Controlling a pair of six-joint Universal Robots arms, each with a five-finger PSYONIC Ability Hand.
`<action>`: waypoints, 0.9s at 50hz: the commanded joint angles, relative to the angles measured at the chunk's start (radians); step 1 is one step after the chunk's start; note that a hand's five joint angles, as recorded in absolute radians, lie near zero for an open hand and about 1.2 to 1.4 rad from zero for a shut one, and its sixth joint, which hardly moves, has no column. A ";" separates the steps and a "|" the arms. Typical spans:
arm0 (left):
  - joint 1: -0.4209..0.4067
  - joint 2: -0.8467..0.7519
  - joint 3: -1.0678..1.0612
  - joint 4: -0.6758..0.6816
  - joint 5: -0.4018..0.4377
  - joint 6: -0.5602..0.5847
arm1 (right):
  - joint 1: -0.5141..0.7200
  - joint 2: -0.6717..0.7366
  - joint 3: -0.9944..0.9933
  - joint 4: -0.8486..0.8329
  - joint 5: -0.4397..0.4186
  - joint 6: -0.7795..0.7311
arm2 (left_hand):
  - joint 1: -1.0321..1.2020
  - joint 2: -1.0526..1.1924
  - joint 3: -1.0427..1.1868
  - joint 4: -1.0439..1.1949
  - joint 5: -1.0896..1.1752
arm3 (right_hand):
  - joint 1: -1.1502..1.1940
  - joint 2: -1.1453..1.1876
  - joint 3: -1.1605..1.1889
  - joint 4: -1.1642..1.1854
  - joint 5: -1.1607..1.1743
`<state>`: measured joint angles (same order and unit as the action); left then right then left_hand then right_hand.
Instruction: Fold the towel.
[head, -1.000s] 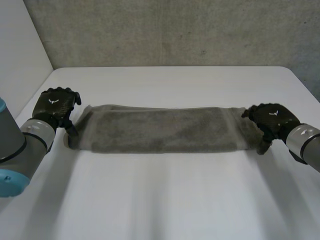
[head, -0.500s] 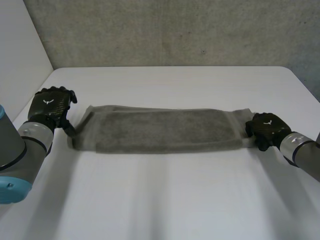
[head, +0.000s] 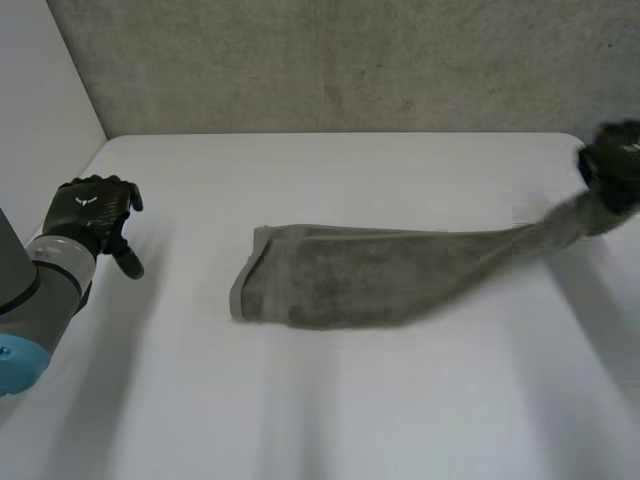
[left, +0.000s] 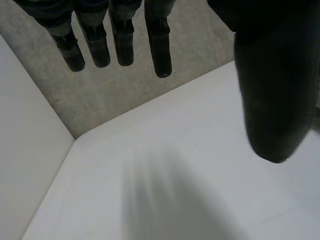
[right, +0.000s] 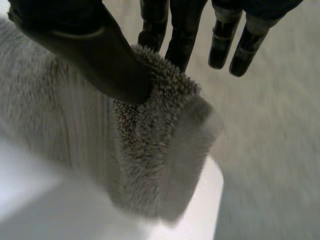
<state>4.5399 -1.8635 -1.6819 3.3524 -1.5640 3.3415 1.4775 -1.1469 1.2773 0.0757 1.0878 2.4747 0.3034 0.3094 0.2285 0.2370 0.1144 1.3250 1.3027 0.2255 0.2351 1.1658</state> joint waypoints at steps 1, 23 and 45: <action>-0.007 0.024 -0.013 -0.010 0.006 0.010 | 0.352 0.044 -0.159 0.036 0.082 0.082 | -0.037 -0.043 -0.053 -0.061 -0.024 | 0.070 0.093 -0.050 -0.061 0.054; -0.104 -0.001 0.034 0.032 0.026 0.017 | 0.815 0.231 -0.118 -0.149 0.328 0.216 | -0.024 -0.029 -0.054 -0.062 -0.005 | -1.172 -1.151 -0.052 -0.062 -1.181; -0.416 -0.288 0.268 -0.016 0.071 -0.100 | 0.406 0.013 0.465 -0.356 0.010 0.309 | -0.019 -0.024 -0.055 -0.064 -0.004 | -1.133 -1.111 -0.051 -0.061 -1.152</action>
<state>4.1294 -2.1002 -1.4400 3.3617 -1.5198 3.2423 1.8778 -1.1502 1.7269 -0.2343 1.1205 2.7530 0.3016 0.3082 0.2285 0.2370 0.1132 0.2144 0.2245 0.2254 0.2352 0.0527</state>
